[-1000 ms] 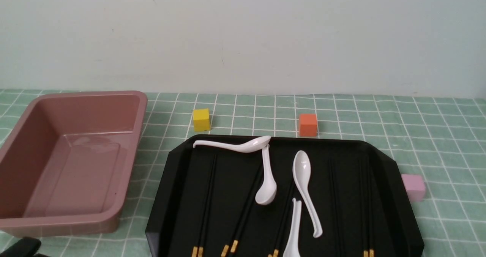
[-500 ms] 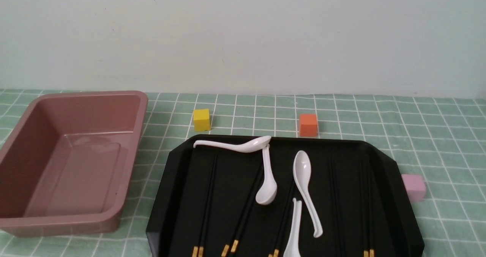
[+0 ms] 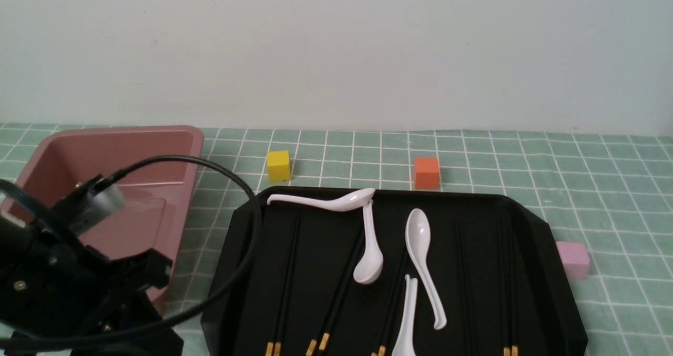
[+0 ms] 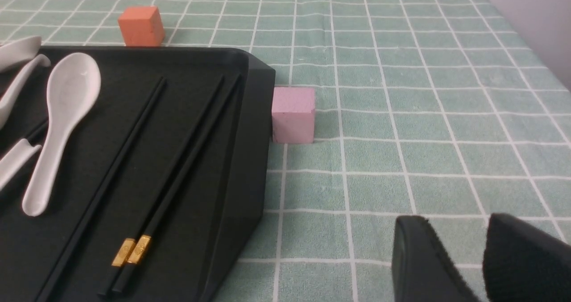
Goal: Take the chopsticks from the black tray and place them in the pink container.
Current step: 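Reach over to the black tray and grasp a pair of chopsticks with the left gripper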
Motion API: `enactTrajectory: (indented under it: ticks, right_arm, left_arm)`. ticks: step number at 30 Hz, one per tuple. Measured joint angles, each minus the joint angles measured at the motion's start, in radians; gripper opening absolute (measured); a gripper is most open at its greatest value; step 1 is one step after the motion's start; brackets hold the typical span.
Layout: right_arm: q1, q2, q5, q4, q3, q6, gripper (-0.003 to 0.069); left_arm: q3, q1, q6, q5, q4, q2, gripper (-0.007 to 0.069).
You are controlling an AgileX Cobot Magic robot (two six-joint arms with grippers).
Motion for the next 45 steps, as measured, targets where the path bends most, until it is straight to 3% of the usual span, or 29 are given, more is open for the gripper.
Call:
enactTrajectory:
  ticks: [3, 6, 12, 14, 18, 25, 41, 45]
  right_arm:
    - [0.000, 0.000, 0.000, 0.000, 0.000, 0.000, 0.0240]
    - [0.000, 0.000, 0.000, 0.000, 0.000, 0.000, 0.0240]
    - [0.000, 0.000, 0.000, 0.000, 0.000, 0.000, 0.0240]
    - [0.000, 0.000, 0.000, 0.000, 0.000, 0.000, 0.0240]
    - [0.000, 0.000, 0.000, 0.000, 0.000, 0.000, 0.0240]
    - [0.000, 0.000, 0.000, 0.000, 0.000, 0.000, 0.0240]
    - [0.000, 0.000, 0.000, 0.000, 0.000, 0.000, 0.0240]
    - [0.000, 0.000, 0.001, 0.000, 0.000, 0.000, 0.0240]
  left_arm:
    - [-0.005, -0.058, -0.013, -0.062, 0.010, 0.022, -0.0013]
    - [-0.017, -0.185, -0.088, -0.148, 0.060, 0.044, -0.0013]
    - [-0.093, -0.397, -0.313, -0.225, 0.267, 0.151, 0.0003]
    - [-0.153, -0.480, -0.440, -0.235, 0.412, 0.236, 0.0057]
    - [-0.235, -0.542, -0.564, -0.249, 0.579, 0.367, 0.0185]
    - [-0.362, -0.551, -0.628, -0.269, 0.722, 0.541, 0.0323]
    - [-0.445, -0.537, -0.632, -0.267, 0.701, 0.751, 0.0326]
    - [-0.453, -0.534, -0.632, -0.259, 0.689, 0.764, 0.0286]
